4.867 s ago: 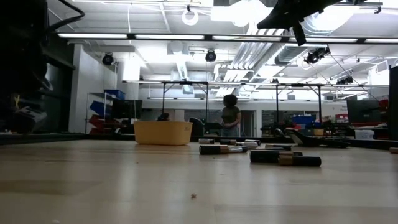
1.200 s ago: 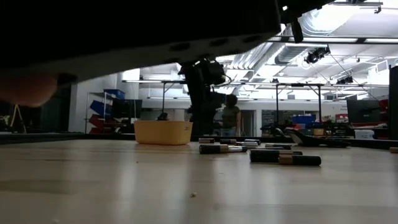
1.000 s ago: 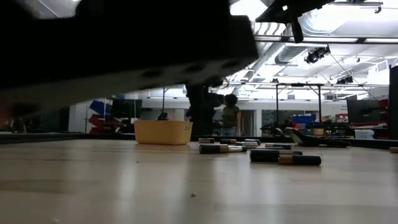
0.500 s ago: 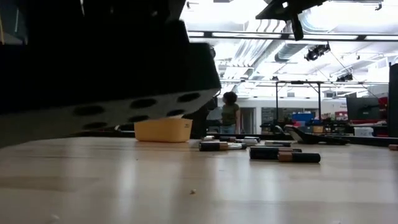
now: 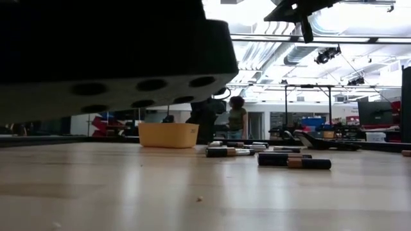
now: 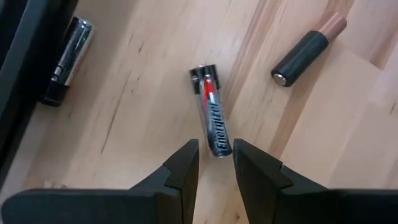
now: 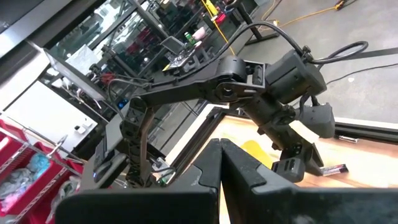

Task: Sort batteries
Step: Put the silver battery into the yellow bin

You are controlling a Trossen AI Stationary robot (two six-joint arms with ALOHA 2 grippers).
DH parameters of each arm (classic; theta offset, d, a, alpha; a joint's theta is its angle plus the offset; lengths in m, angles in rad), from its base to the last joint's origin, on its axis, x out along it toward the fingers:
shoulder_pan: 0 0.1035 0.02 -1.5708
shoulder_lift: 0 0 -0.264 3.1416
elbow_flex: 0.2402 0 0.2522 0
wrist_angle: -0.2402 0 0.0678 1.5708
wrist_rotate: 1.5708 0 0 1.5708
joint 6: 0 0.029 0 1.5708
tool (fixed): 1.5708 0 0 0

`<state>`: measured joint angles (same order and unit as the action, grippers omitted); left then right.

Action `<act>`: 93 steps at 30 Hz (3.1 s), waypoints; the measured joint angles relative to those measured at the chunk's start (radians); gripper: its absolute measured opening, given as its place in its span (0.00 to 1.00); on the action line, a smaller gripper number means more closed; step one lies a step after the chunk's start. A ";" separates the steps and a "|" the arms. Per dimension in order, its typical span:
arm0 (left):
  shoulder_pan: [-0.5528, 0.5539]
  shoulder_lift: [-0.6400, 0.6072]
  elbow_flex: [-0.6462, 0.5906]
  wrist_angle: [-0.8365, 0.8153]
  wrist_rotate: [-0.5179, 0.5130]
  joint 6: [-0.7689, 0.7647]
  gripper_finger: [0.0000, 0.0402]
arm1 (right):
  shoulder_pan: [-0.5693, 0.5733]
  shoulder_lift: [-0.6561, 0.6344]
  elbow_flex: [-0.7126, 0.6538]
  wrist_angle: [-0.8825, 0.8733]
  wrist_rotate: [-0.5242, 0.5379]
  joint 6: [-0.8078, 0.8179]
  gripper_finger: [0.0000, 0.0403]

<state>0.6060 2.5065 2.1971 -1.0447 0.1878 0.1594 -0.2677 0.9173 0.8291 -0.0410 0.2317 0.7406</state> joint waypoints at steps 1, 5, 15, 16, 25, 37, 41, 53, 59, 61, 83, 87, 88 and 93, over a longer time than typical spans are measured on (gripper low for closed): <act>0.000 0.000 0.000 0.000 -0.001 0.006 0.23 | 0.000 0.000 0.000 0.000 0.000 0.000 0.00; 0.000 0.000 0.000 0.004 -0.002 0.031 0.23 | 0.000 0.000 0.000 0.000 0.000 0.000 0.00; 0.002 0.000 0.000 0.003 0.054 0.105 0.15 | 0.000 0.000 0.000 -0.001 0.000 0.001 0.00; 0.002 0.000 0.000 0.003 0.065 0.105 0.13 | 0.000 0.000 0.000 -0.001 0.000 0.004 0.00; -0.005 -0.001 0.000 -0.008 0.065 0.052 0.00 | 0.000 0.000 0.000 0.000 -0.006 0.016 0.00; -0.026 -0.006 0.000 -0.055 0.091 0.123 0.00 | 0.000 0.000 0.000 0.008 -0.094 0.045 0.00; -0.014 -0.013 0.045 -0.060 0.087 0.119 0.00 | 0.000 0.000 0.000 0.008 -0.094 0.053 0.00; 0.072 -0.054 0.151 -0.139 0.069 0.010 0.00 | -0.136 0.176 0.000 -0.009 -0.343 0.178 0.00; 0.139 -0.152 0.151 -0.162 0.081 -0.054 0.00 | -0.256 0.343 0.043 -0.051 -0.468 0.155 0.00; 0.156 -0.192 0.151 -0.130 0.082 -0.077 0.00 | -0.285 0.402 0.097 -0.086 -0.506 0.101 0.00; 0.014 -1.040 -1.190 0.774 0.124 -0.529 0.00 | -0.432 0.776 0.433 -0.638 -0.520 -0.454 0.00; -0.001 -1.233 -1.308 0.806 0.106 -0.546 0.00 | -0.432 0.811 0.433 -0.636 -0.508 -0.480 0.00; -0.002 -1.274 -1.323 0.801 0.098 -0.544 0.00 | -0.432 0.821 0.433 -0.636 -0.490 -0.483 0.01; 0.006 -1.447 -1.350 0.759 0.030 -0.534 0.00 | -0.432 0.884 0.432 -0.661 -0.473 -0.523 0.11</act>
<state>0.6117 1.0597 0.8474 -0.2855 0.2180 -0.3747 -0.6994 1.8014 1.2610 -0.7023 -0.2409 0.2180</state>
